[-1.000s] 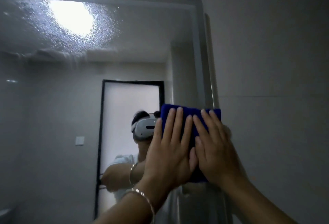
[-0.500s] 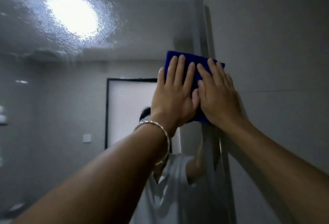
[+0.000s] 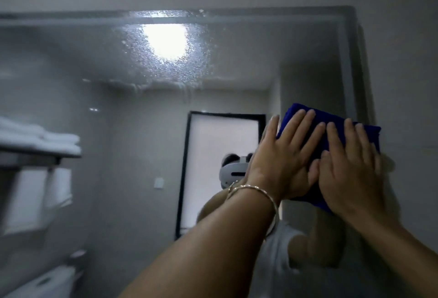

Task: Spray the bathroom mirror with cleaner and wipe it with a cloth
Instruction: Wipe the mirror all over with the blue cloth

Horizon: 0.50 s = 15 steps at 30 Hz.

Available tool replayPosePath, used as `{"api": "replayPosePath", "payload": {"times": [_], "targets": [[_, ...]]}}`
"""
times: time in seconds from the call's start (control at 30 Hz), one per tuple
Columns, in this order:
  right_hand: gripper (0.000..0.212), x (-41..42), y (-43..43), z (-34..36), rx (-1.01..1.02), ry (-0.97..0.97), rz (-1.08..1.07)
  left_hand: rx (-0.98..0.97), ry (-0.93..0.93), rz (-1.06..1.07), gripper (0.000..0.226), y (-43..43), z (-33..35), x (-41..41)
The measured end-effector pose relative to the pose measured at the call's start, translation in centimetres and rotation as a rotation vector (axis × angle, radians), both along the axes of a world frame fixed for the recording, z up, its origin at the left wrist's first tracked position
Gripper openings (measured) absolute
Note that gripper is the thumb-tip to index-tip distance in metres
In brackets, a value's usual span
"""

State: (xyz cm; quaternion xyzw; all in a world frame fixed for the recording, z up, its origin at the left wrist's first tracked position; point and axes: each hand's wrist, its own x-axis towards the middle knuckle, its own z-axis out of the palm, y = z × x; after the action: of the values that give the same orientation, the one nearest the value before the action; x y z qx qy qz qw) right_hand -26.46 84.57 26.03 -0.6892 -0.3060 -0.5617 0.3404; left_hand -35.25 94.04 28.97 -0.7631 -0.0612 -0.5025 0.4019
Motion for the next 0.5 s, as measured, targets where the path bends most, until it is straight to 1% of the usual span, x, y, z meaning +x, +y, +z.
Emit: {"api": "replayPosePath", "payload": {"times": [0.13,0.23,0.37,0.5], "targets": [[0.062,-3.9,4.2,4.3,-0.027,-0.073,0.032,-0.053,-0.105,0.041,0.063,4.1,2.9,-3.8],[0.063,-7.3,8.1,6.3,-0.058,-0.120,0.058,-0.082,-0.153,0.088,0.064,8.0,4.2,-7.4],[0.065,-12.1,13.5,6.6,-0.108,-0.189,0.098,-0.128,-0.194,0.103,0.067,13.8,3.7,-12.2],[0.069,-17.1,18.7,6.1,-0.184,-0.218,0.125,-0.183,-0.233,0.135,0.066,19.2,2.7,-17.2]]}}
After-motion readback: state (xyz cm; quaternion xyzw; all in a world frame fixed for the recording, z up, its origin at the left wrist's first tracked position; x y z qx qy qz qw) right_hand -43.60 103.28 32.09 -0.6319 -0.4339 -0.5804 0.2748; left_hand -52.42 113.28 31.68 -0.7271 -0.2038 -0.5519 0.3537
